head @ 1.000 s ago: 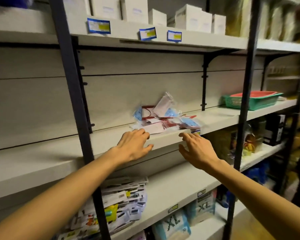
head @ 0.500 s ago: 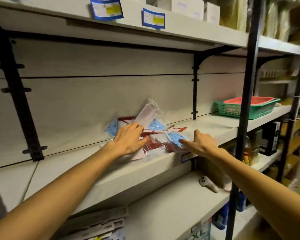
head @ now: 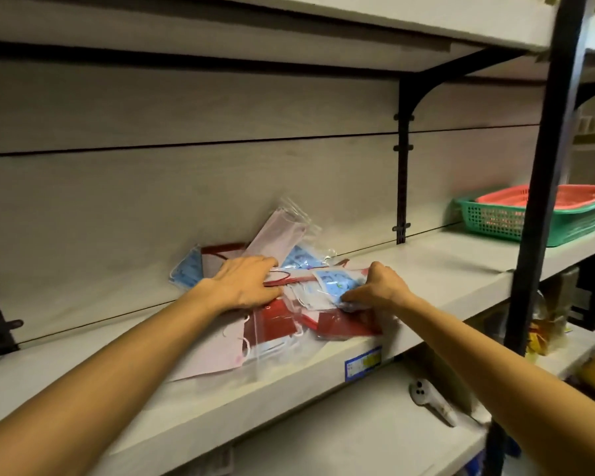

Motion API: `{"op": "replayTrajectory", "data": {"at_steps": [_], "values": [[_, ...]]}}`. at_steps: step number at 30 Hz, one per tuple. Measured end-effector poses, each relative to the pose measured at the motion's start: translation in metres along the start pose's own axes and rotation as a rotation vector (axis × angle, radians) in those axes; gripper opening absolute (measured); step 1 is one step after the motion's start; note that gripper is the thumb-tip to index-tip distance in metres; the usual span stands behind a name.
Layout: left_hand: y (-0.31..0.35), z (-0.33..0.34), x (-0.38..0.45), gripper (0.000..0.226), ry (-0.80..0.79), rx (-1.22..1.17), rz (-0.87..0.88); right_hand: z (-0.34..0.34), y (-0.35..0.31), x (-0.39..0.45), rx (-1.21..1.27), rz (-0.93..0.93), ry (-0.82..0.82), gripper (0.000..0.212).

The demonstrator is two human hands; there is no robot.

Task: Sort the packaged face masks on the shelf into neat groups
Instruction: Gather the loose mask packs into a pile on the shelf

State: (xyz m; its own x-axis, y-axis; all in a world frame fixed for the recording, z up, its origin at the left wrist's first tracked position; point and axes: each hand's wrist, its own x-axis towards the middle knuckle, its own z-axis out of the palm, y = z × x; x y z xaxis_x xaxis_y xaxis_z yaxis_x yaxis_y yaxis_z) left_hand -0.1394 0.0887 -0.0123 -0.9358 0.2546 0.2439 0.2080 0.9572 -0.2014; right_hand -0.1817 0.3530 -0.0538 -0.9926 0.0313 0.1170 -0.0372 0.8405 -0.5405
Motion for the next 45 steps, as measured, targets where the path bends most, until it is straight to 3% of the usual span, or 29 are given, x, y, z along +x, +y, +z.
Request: {"op": "replayTrajectory", "data": {"at_steps": [4, 7, 10, 18, 22, 25, 29, 33, 37, 41, 45], "values": [[0.003, 0.002, 0.021, 0.051, -0.087, 0.035, -0.038, 0.000, 0.011, 0.040, 0.094, 0.002, -0.132, 0.078], [0.008, 0.005, 0.032, 0.033, -0.098, 0.096, -0.077, 0.002, 0.023, 0.065, 0.199, -0.040, -0.160, 0.079], [0.015, 0.010, 0.040, 0.023, -0.022, 0.164, -0.125, 0.005, 0.031, 0.079, 0.374, -0.025, -0.179, 0.059], [0.011, 0.006, 0.034, 0.026, 0.207, 0.054, -0.431, 0.000, 0.027, 0.084, 0.663, -0.083, -0.132, 0.054], [0.006, -0.011, 0.019, 0.038, 0.232, -0.132, -0.618, -0.010, 0.009, 0.072, 0.851, -0.151, -0.160, 0.024], [0.001, -0.024, 0.002, 0.040, 0.237, -0.388, -0.711, -0.016, -0.007, 0.060, 0.991, -0.189, -0.192, 0.032], [-0.005, -0.030, -0.024, 0.017, 0.425, -0.916, -0.765, -0.020, -0.033, 0.032, 1.103, -0.171, -0.208, 0.045], [-0.005, -0.045, -0.069, 0.016, 0.475, -1.228, -0.784, -0.014, -0.061, -0.007, 1.109, -0.273, -0.214, 0.040], [-0.008, -0.062, -0.133, 0.015, 0.447, -1.235, -0.798, 0.002, -0.085, -0.055, 0.939, -0.510, -0.119, 0.051], [-0.011, -0.074, -0.207, 0.021, 0.380, -1.183, -0.819, 0.021, -0.115, -0.116, 0.987, -0.524, -0.046, 0.041], [-0.016, -0.088, -0.290, 0.011, 0.294, -1.122, -0.791, 0.038, -0.145, -0.183, 1.057, -0.539, -0.027, 0.052]]}}
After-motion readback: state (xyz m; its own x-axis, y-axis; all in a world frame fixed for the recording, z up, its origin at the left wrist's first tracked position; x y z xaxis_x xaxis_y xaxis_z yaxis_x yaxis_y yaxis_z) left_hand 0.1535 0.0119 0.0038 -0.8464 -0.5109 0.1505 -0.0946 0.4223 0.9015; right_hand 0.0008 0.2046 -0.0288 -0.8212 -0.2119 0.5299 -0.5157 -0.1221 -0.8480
